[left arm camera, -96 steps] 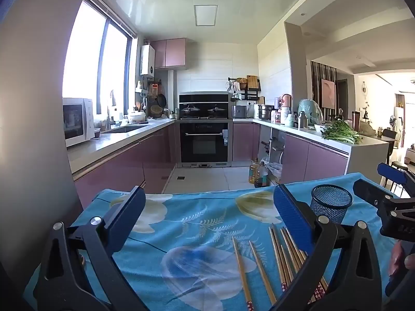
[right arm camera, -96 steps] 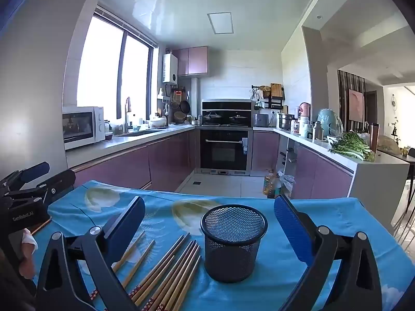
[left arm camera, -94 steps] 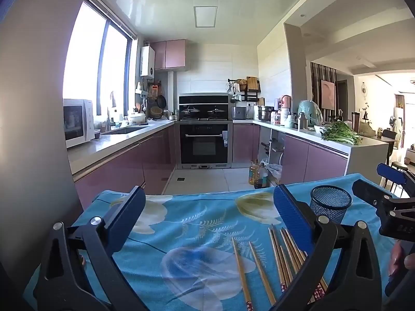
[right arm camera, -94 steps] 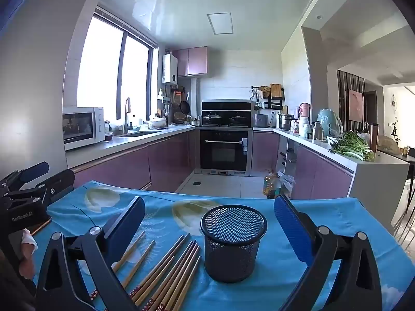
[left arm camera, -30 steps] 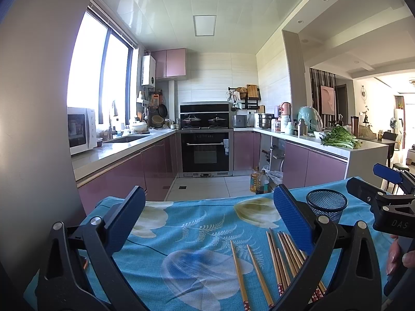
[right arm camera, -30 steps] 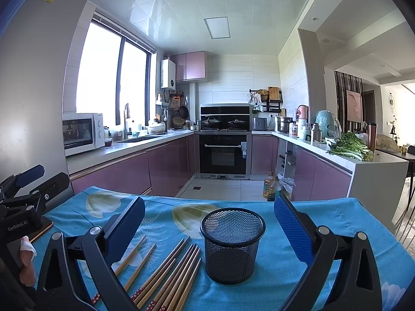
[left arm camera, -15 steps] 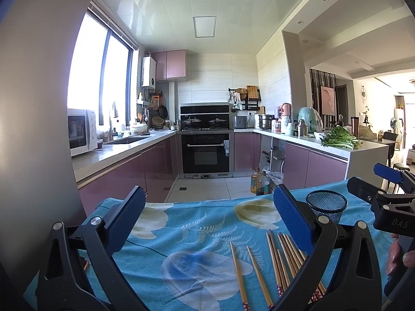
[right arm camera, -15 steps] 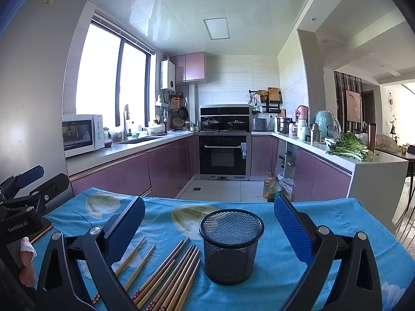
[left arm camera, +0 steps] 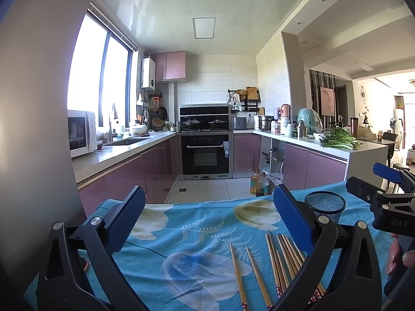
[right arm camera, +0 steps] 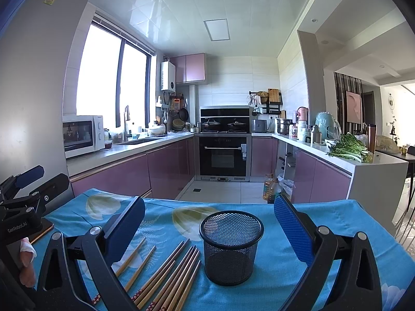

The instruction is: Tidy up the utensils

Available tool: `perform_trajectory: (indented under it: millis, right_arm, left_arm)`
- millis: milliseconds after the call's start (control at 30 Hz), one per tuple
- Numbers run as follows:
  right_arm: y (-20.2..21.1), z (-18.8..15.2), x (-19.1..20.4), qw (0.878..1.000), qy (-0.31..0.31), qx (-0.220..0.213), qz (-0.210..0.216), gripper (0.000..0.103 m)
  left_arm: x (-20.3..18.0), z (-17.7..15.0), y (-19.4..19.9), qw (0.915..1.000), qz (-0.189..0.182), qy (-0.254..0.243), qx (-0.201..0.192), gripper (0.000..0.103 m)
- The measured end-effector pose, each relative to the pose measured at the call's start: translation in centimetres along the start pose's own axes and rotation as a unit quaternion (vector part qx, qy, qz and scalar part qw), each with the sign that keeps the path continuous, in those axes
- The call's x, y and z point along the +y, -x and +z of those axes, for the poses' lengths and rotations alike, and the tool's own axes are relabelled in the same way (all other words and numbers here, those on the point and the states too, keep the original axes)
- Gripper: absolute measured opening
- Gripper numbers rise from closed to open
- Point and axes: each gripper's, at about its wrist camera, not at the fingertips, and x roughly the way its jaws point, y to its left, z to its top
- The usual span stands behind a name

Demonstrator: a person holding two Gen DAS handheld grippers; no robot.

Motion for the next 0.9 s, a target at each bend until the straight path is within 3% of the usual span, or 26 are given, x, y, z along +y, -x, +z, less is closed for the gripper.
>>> perform_trajectory:
  millis: [900]
  right_arm:
    - [0.05, -0.06, -0.02, 1.0, -0.001, 0.0, 0.0, 0.096]
  left_arm:
    - [-0.19, 0.24, -0.07, 1.0, 0.0, 0.0, 0.0, 0.097]
